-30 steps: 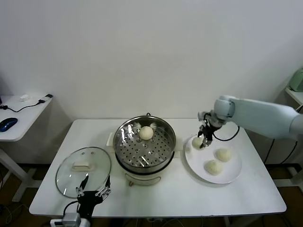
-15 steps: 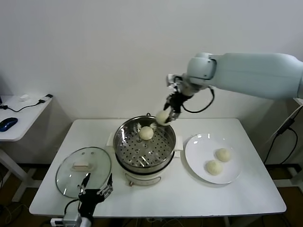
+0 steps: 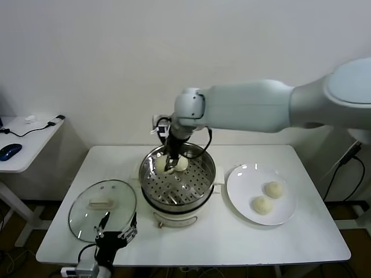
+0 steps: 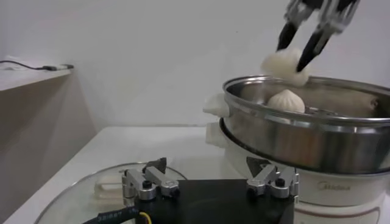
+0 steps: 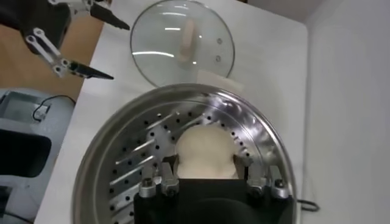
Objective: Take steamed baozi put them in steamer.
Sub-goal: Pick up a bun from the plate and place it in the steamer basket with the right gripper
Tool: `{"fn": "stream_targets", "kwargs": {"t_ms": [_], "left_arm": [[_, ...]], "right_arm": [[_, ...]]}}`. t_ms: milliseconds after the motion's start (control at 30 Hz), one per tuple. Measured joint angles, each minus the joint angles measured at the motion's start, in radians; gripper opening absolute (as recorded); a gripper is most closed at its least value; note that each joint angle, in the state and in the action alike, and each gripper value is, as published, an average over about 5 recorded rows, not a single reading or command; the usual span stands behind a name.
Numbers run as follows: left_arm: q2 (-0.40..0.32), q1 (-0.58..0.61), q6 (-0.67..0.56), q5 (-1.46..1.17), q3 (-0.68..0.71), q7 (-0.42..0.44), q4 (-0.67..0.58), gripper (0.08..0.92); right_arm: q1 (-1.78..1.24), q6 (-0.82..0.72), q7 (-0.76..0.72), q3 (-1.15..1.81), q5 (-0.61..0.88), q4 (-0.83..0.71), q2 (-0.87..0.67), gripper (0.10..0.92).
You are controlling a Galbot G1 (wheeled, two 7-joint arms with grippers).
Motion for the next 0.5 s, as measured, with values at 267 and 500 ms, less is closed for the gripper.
{"fn": "stream_targets", "kwargs": {"t_ms": [267, 500], "left_arm": [[-0.002, -0.012, 0.008, 0.001, 0.008, 0.003, 0.005, 0.823], [-0.002, -0.015, 0.011, 0.000, 0.009, 0.004, 0.010, 0.823]], "right_arm": [[-0.091, -0.005, 0.010, 0.011, -0.038, -0.087, 0.050, 0.628], [-0.126, 0.005, 0.002, 0.023, -0.057, -0.116, 0.063, 0.727]]}}
